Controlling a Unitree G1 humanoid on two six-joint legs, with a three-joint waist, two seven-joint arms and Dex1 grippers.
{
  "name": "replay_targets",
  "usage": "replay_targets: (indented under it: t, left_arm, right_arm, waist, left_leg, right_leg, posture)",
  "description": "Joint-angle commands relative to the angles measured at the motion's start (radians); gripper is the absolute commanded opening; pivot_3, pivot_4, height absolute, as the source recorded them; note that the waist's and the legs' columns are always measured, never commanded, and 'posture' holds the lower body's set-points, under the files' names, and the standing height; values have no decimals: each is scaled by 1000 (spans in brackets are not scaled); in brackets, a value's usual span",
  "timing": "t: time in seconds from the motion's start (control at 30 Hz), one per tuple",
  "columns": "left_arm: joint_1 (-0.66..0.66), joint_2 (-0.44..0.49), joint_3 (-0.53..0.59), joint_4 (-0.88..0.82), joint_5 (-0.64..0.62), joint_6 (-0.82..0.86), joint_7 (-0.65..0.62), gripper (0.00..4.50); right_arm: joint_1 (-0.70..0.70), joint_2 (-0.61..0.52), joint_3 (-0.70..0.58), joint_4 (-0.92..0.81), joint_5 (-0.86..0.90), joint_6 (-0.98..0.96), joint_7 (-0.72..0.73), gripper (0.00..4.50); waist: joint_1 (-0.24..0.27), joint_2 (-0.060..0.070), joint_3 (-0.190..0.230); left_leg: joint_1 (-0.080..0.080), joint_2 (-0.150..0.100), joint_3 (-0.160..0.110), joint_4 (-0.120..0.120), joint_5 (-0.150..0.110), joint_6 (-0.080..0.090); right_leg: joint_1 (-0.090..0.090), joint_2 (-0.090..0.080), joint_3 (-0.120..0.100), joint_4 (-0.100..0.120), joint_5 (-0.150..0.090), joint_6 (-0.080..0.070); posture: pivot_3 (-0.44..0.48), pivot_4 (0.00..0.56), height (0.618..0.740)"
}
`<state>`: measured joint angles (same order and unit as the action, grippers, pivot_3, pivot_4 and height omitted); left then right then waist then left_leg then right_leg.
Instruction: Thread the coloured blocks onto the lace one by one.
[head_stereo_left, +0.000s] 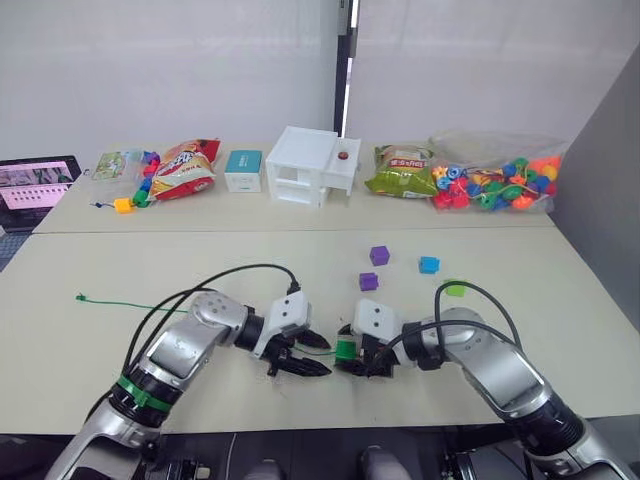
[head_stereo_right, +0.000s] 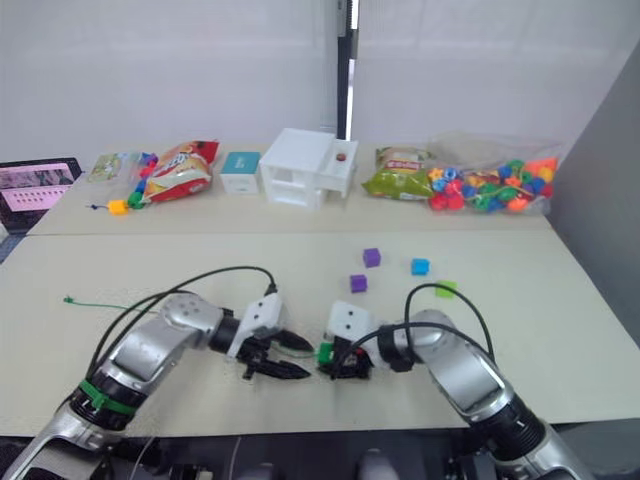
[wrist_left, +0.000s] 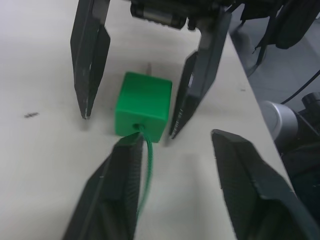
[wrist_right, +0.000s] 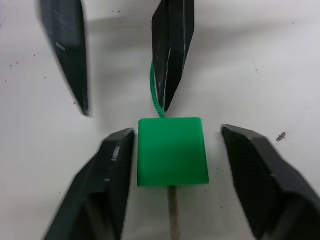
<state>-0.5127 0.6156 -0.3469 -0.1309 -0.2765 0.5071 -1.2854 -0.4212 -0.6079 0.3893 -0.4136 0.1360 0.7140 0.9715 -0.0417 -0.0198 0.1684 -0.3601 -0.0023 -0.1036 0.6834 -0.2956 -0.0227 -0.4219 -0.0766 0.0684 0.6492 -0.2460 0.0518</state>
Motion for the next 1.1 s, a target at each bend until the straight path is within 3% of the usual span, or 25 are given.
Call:
replay_targets:
  t: [0.03, 0.07, 0.23, 0.43, 0.57, 0.73, 0.9, 1.0, 1.1]
  left_arm:
    - [-10, 13, -7, -46, 2, -4, -5, 3818]
    - [-15, 1, -21, -39, 19, -11, 14, 4115]
    - [-21, -60, -63, 27, 78, -76, 64, 4115]
    - [-28, -137, -98, 91, 117, -122, 94, 4115]
    - [-31, -178, -83, 108, 87, -98, 85, 3047]
    - [-32, -174, -82, 113, 98, -110, 69, 1326]
    - [-43, -165, -90, 128, 116, -129, 53, 1200]
    - [-48, -165, -86, 137, 117, -138, 51, 1200]
    - [-50, -165, -87, 141, 120, -145, 50, 1200]
  right_arm:
    - [13, -16, -56, -87, 40, 30, -17, 4500]
    - [26, -36, -82, -108, 53, 41, -13, 4500]
    - [78, -130, -155, -138, 93, 38, 1, 4500]
    - [101, -173, -153, -127, 100, 16, 2, 4500]
    - [110, -170, -136, -119, 88, 3, -7, 4500]
    - [130, -165, -114, -102, 69, -27, -26, 4500]
    - [154, -177, -96, -69, 43, -80, -24, 4500]
    - [153, -172, -81, -47, 23, -112, -23, 3750]
    - [150, -163, -59, -6, -12, -148, -33, 2703]
  waist:
    - [2, 0, 0]
    - [3, 0, 0]
    - [16, 0, 0]
    - [14, 0, 0]
    - [21, 0, 0]
    - [22, 0, 0]
    - [24, 0, 0]
    - [23, 0, 0]
    - [22, 0, 0]
  left_leg:
    - [0, 0, 0, 0, 0, 0]
    - [0, 0, 0, 0, 0, 0]
    - [-1, -1, 0, 0, 0, 0]
    - [-1, 0, 1, 0, 0, 0]
    - [-1, 0, 1, 0, 0, 0]
    - [-1, 0, 1, 1, 0, 0]
    - [-1, 0, 1, 1, 0, 0]
    - [-1, 0, 1, 1, 0, 0]
    - [-1, 0, 1, 1, 0, 0]
  right_leg:
    - [0, 0, 0, 0, 0, 0]
    - [0, 0, 0, 0, 0, 0]
    - [0, -1, 0, -2, 0, 0]
    - [0, 0, 0, -1, 0, 0]
    - [0, 0, 0, -2, 0, 0]
    - [0, 0, 0, -1, 0, 0]
    - [0, 0, 0, -2, 0, 0]
    - [0, 0, 0, -2, 0, 0]
    - [0, 0, 0, -1, 0, 0]
  posture:
    - [0, 150, 740]
    - [0, 150, 740]
    - [0, 150, 740]
    - [0, 150, 740]
    - [0, 150, 740]
    - [0, 150, 740]
    - [0, 150, 740]
    - [0, 150, 740]
    - [0, 150, 740]
